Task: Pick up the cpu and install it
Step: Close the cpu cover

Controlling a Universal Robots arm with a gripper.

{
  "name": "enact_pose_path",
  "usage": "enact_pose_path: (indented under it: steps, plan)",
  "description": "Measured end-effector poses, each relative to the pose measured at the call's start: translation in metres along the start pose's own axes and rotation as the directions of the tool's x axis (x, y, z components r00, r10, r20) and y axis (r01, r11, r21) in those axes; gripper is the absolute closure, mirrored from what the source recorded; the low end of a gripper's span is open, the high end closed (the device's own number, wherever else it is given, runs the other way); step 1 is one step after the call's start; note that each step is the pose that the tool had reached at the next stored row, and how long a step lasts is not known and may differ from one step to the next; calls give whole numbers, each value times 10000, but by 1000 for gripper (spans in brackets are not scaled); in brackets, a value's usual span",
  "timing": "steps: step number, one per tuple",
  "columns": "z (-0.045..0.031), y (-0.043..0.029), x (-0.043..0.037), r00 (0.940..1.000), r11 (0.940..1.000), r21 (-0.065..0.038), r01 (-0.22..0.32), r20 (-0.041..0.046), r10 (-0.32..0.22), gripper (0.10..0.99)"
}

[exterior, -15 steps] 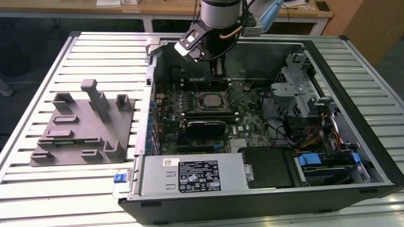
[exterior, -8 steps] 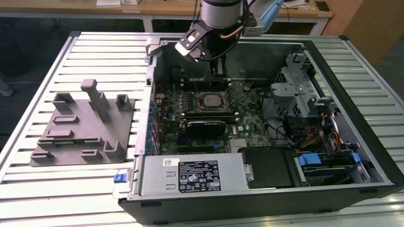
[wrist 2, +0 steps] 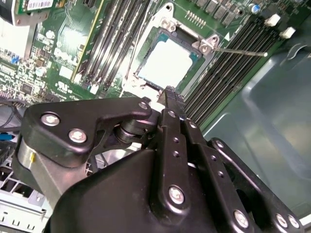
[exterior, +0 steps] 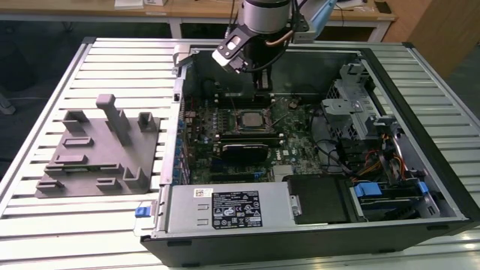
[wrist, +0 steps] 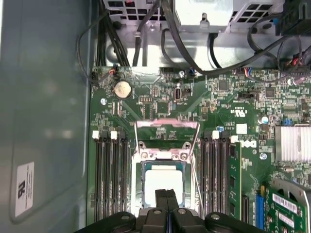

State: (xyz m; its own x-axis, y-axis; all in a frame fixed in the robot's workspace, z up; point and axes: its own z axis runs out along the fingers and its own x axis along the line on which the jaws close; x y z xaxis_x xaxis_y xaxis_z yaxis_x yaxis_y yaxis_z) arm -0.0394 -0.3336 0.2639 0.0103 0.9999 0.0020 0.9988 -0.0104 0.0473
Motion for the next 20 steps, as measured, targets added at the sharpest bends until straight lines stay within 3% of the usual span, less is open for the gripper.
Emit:
enact_pose_path:
  steps: [20]
  plan:
    - [16, 335, 18, 10000, 10000, 0, 0, 0, 0, 980]
